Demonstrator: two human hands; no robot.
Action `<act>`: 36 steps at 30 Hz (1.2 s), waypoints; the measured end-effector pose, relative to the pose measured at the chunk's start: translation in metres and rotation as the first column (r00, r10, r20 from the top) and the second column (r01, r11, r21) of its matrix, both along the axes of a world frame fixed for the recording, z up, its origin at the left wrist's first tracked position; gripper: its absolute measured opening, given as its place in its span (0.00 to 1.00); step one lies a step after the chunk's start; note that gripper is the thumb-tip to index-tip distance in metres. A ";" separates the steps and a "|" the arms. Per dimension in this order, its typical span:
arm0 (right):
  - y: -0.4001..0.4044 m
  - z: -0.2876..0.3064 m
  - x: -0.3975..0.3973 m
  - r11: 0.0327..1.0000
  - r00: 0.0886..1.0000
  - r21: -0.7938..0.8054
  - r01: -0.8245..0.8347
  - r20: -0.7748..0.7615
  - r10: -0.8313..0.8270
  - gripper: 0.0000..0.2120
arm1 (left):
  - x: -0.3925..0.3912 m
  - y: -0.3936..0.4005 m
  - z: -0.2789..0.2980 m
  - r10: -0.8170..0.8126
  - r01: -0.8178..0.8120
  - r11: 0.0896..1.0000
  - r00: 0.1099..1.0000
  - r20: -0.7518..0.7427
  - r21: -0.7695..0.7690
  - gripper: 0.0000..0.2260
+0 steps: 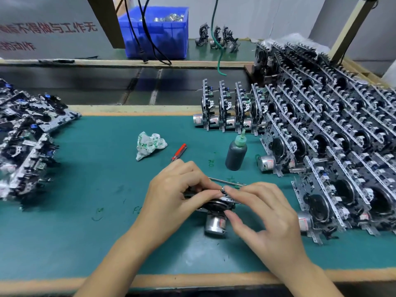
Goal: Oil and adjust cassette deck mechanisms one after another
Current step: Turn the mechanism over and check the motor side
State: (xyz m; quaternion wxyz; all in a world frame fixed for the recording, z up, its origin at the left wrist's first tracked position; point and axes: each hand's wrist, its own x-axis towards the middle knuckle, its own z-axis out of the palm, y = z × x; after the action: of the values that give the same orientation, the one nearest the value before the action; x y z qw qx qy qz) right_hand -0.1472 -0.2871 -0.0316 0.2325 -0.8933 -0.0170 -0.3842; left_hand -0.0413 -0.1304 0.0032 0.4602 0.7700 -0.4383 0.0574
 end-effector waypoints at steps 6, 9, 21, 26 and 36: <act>-0.004 -0.003 0.000 0.903 0.954 0.427 -0.041 -0.253 0.162 0.27 | 0.001 0.000 -0.001 0.007 -0.007 1.000 1.000 -0.010 0.005 0.06; -0.003 -0.012 0.001 0.936 0.928 0.350 0.028 -0.357 0.105 0.19 | 0.001 0.000 0.000 0.003 -0.002 1.000 1.000 -0.015 0.008 0.06; -0.007 -0.017 -0.008 0.989 0.949 -0.106 0.098 -0.288 -0.125 0.20 | 0.001 -0.001 0.000 0.007 -0.007 1.000 1.000 -0.003 0.014 0.06; -0.009 -0.019 -0.011 0.988 0.946 -0.134 0.076 -0.304 -0.114 0.19 | 0.002 -0.001 -0.001 0.020 -0.020 1.000 1.000 0.018 0.021 0.07; -0.005 0.013 -0.005 0.988 0.949 0.152 0.006 -0.312 0.042 0.18 | 0.002 0.002 0.003 -0.015 0.016 0.999 0.999 -0.033 0.048 0.07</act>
State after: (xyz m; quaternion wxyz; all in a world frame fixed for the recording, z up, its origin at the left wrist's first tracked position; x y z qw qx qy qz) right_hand -0.1527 -0.2919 -0.0181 0.3026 -0.9228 0.0412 -0.2350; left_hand -0.0390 -0.1281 0.0058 0.4488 0.7783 -0.4379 0.0305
